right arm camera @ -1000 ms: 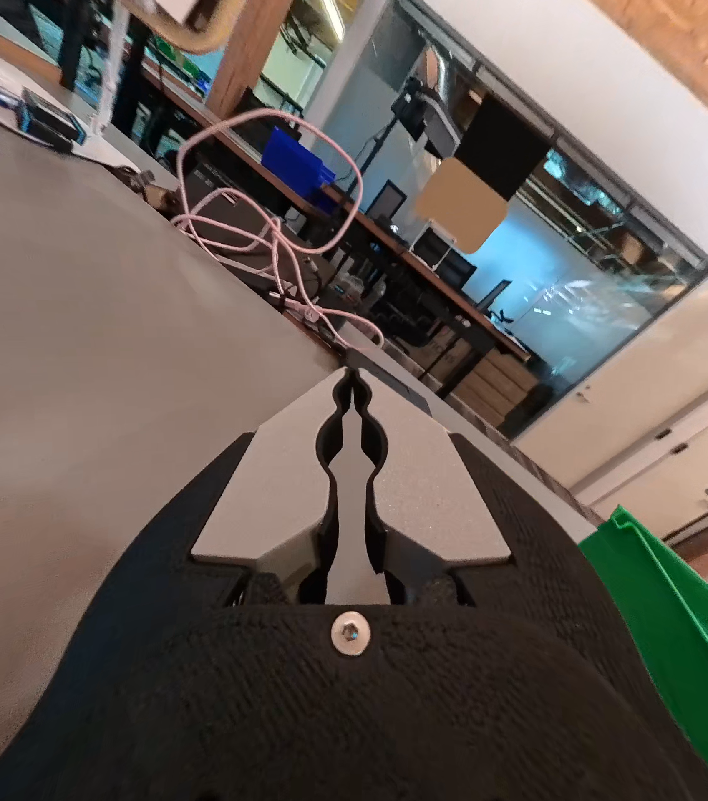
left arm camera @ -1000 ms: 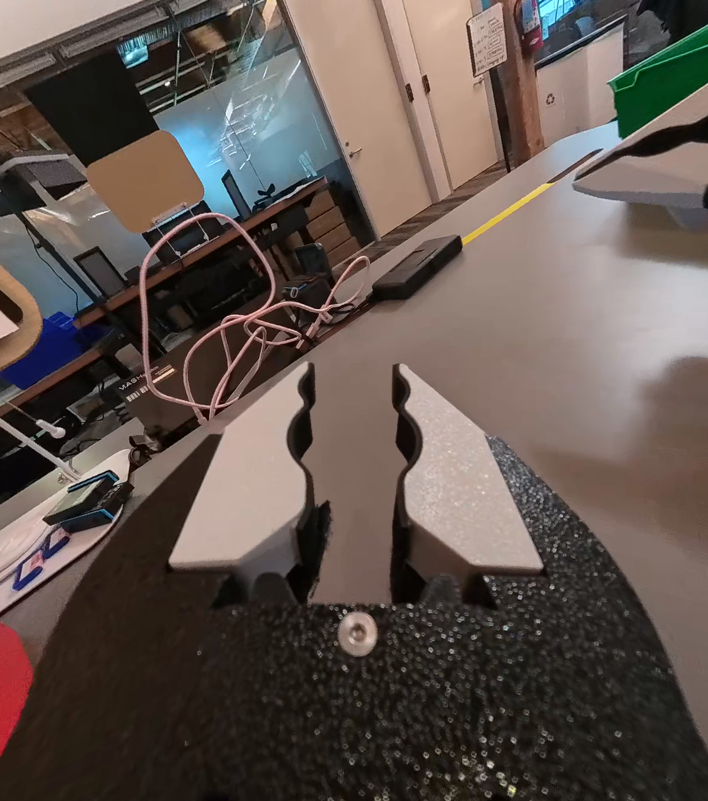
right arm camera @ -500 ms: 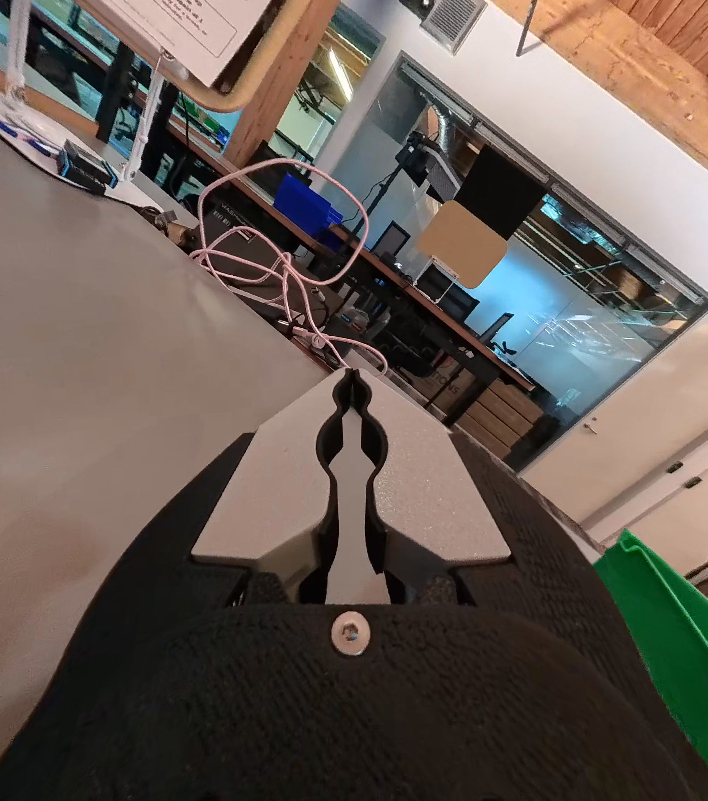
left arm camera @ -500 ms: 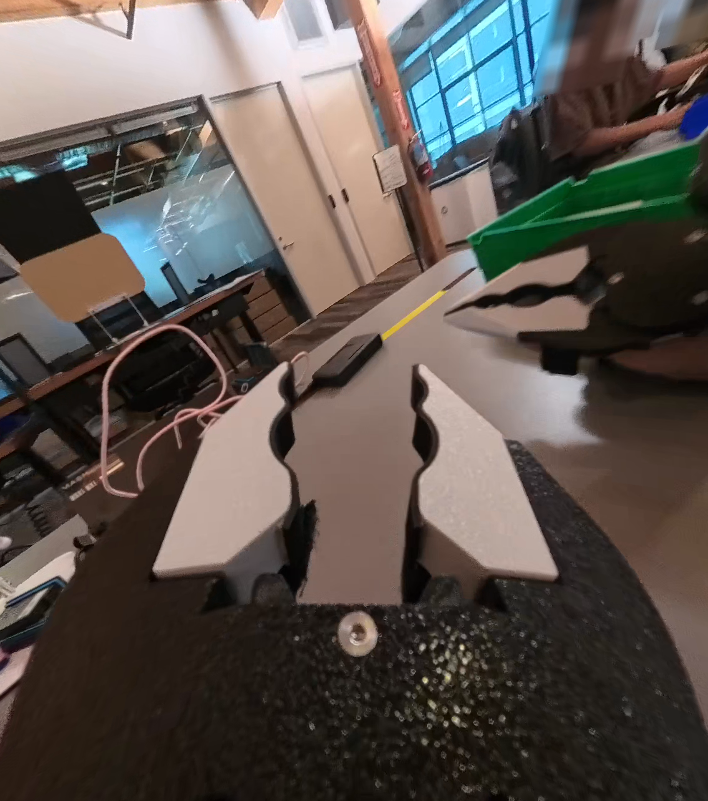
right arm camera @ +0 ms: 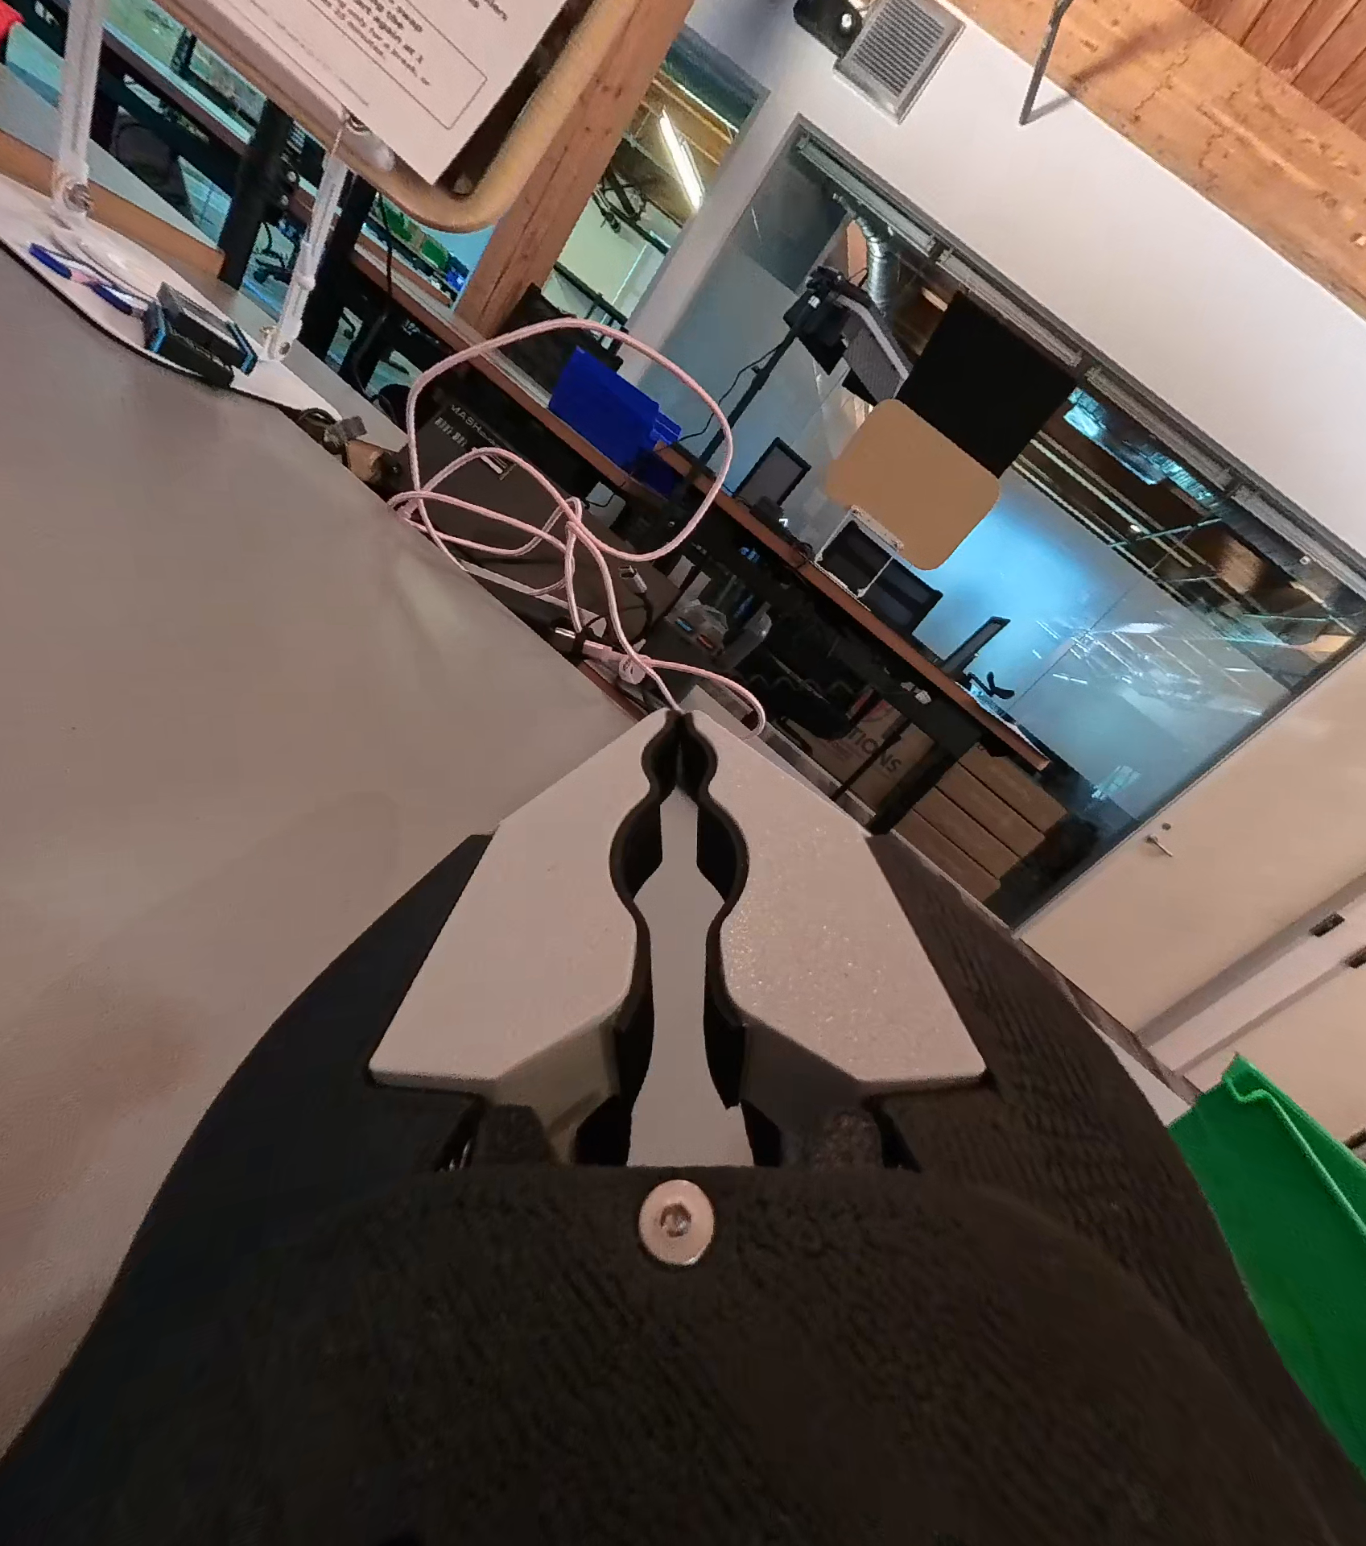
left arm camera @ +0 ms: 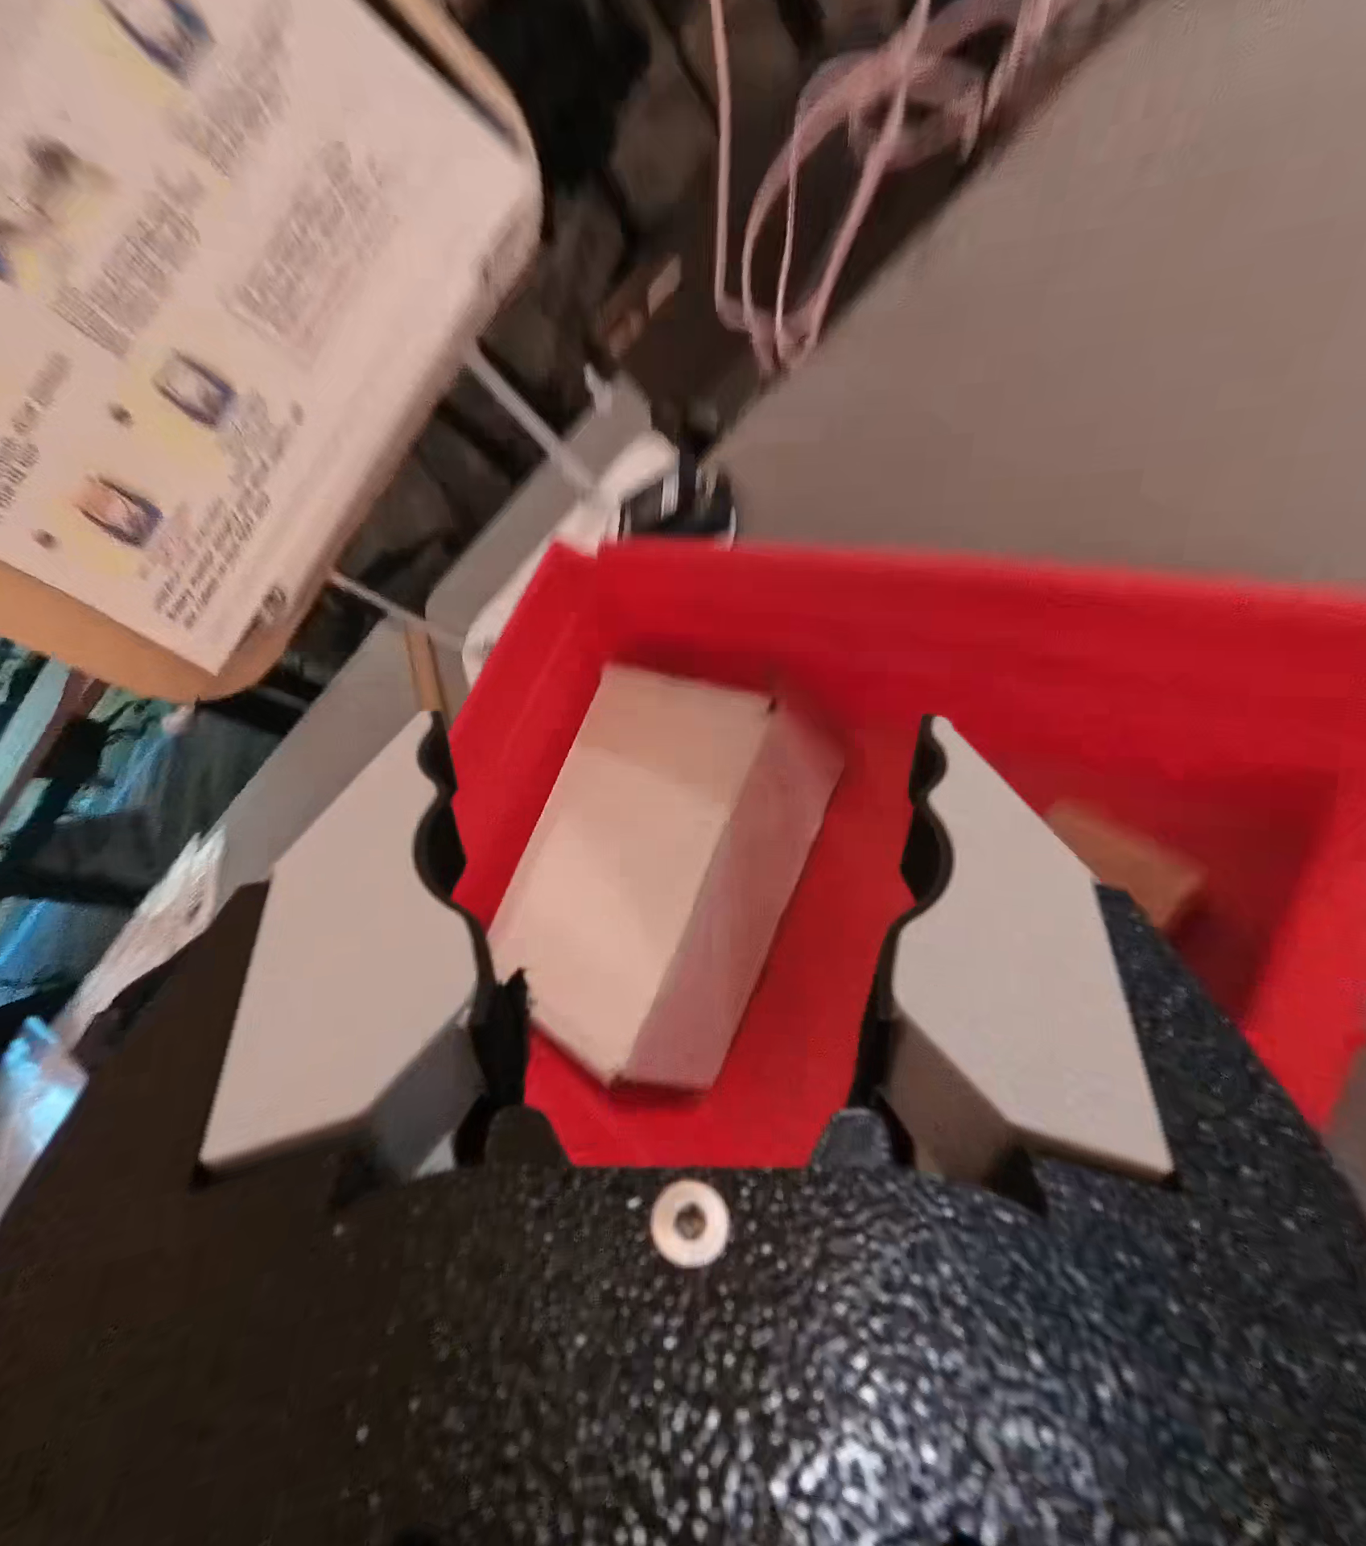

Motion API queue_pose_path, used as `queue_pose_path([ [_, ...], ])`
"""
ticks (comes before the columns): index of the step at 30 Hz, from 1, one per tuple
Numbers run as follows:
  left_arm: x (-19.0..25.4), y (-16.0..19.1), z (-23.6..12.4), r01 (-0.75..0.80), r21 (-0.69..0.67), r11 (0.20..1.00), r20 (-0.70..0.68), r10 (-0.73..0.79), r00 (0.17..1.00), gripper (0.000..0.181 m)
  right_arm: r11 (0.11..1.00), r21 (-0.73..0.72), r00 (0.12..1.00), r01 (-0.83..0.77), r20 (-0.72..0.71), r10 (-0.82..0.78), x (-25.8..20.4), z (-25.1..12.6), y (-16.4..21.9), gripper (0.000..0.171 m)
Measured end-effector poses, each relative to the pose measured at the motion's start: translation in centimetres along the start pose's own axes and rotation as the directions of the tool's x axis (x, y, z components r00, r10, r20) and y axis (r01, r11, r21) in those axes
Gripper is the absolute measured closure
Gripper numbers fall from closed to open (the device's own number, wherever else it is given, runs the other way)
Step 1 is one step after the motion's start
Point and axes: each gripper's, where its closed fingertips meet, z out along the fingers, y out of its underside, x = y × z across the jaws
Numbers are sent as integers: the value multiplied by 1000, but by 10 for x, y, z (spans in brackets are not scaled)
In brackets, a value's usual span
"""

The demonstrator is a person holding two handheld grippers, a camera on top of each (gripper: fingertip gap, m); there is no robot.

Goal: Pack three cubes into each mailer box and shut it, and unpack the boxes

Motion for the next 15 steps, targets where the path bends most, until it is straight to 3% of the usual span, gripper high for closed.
queue_pose_path([
  [1,-3,16,10,-54,-66,996,-16,53,998,73,1000,0,1000,0,0,0,0,0,0,171],
  [3,4,40,26,-108,-147,983,-130,89,988,73,1000,3,1000,-4,1,4,0,0,0,171],
  [7,16,49,45,67,-257,964,-357,-160,920,64,1000,-1,1000,10,8,-10,-2,0,0,171],
  [12,7,79,61,-220,-407,886,-504,-17,864,46,1000,1,999,21,26,-21,-5,1,0,171],
  [15,7,94,71,-241,-464,853,-555,-68,829,40,999,-1,999,34,40,-34,-8,1,0,171],
])
